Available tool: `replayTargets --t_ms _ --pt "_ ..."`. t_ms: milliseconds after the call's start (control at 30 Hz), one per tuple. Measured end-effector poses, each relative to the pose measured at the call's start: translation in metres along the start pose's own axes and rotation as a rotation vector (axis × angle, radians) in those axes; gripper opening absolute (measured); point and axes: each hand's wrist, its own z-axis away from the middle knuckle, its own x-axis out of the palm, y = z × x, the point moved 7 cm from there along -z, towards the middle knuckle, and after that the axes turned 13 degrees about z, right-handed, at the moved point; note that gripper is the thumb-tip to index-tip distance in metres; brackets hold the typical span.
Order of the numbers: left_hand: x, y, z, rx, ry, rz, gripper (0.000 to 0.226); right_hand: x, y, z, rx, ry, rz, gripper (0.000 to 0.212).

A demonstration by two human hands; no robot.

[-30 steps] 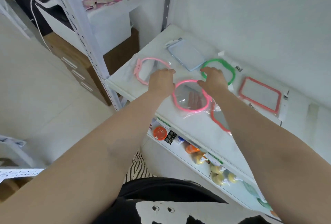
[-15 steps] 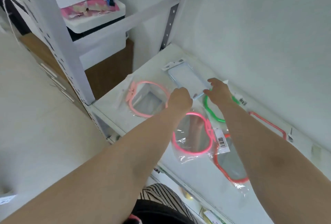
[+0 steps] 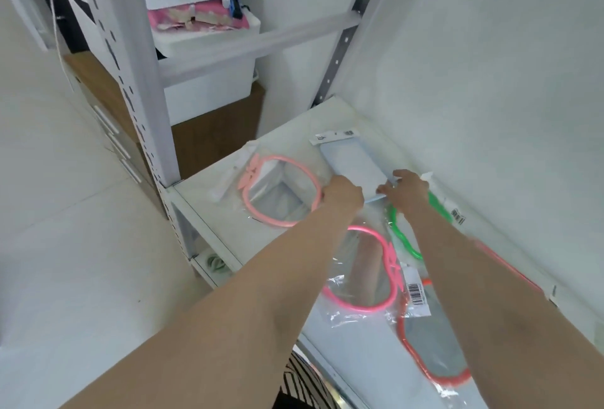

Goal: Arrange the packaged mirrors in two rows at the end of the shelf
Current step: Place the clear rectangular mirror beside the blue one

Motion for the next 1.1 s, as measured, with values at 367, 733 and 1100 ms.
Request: replayTargets --t_ms 367,733,1100 --pt "-0.015 0.04 0.058 0.047 0.027 0.647 0.025 -0.07 0.021 0.055 0.081 0.138 -0.424 0.047" --pt "-0.029 0.033 0.143 0.114 -0.06 0.357 0.026 -0.069 0.066 0.178 0.262 0.053 -0.951 0.027" --pt "-0.001 -0.036 0.257 0.032 -0.376 0.398 0.043 -0.039 0.128 0.367 0.512 0.241 -1.099 0.021"
